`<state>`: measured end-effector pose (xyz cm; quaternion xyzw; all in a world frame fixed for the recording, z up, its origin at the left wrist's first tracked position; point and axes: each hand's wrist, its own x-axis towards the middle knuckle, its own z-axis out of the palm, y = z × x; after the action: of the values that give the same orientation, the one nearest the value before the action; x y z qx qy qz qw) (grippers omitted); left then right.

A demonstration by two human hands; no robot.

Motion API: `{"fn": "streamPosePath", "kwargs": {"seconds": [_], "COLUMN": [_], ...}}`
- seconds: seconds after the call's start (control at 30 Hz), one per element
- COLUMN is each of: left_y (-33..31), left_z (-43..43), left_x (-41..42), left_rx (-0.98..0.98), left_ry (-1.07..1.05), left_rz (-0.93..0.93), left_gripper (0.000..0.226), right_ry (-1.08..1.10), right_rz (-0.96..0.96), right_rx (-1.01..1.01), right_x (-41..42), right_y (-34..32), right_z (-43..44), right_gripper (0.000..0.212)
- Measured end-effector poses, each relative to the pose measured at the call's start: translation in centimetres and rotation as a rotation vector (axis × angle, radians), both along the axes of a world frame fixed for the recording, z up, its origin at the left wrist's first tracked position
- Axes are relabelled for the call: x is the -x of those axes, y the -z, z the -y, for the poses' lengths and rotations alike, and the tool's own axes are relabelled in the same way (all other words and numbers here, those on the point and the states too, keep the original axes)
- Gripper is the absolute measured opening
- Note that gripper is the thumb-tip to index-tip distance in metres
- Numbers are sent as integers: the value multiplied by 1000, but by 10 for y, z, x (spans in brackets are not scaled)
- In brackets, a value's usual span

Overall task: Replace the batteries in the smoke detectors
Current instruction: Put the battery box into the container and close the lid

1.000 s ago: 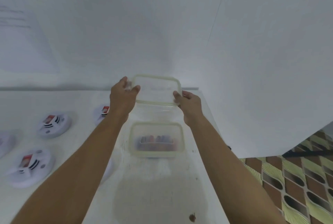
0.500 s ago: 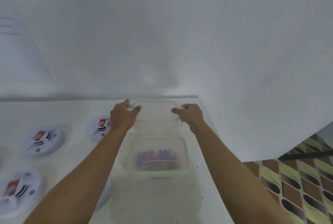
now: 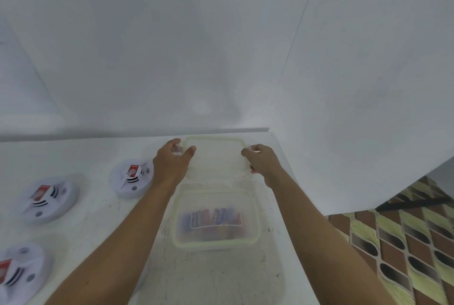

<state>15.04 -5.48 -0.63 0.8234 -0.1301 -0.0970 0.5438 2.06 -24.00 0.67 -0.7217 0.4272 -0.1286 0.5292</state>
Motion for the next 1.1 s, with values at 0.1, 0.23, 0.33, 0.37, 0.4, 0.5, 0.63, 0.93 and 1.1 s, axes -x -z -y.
{"fn": "streamPosePath", "kwargs": {"seconds": [0.1, 0.23, 0.33, 0.37, 0.4, 0.5, 0.63, 0.93, 1.1], "left_y": [-4, -6, -4, -4, -4, -3, -1, -4, 0], "left_z": [3, 7, 11, 12, 12, 10, 8, 15, 12], "left_x": [-2, -6, -5, -4, -3, -1, -3, -11, -7], "left_rx": [-34, -53, -56, -55, -54, -64, -53, -137, -133], "left_ry": [-23, -27, -26, -25, -19, 10, 2, 18, 54], "left_rz": [55, 74, 46, 39, 33, 38, 7, 99, 106], "left_gripper": [58, 57, 55, 55, 54, 53, 49, 51, 49], "right_ry": [37, 32, 39, 46, 46, 17, 5, -3, -71], "right_rz": [36, 63, 53, 55, 55, 48, 81, 46, 36], "right_rx": [129, 132, 89, 66, 47, 19, -26, 10, -63], "right_x": [-1, -3, -6, -7, -6, 0, 3, -3, 7], "right_y": [-1, 0, 4, 5, 6, 8, 10, 3, 1], "right_z": [1, 8, 13, 15, 17, 21, 16, 15, 22], "right_gripper": [42, 48, 49, 49, 46, 27, 26, 34, 25]}}
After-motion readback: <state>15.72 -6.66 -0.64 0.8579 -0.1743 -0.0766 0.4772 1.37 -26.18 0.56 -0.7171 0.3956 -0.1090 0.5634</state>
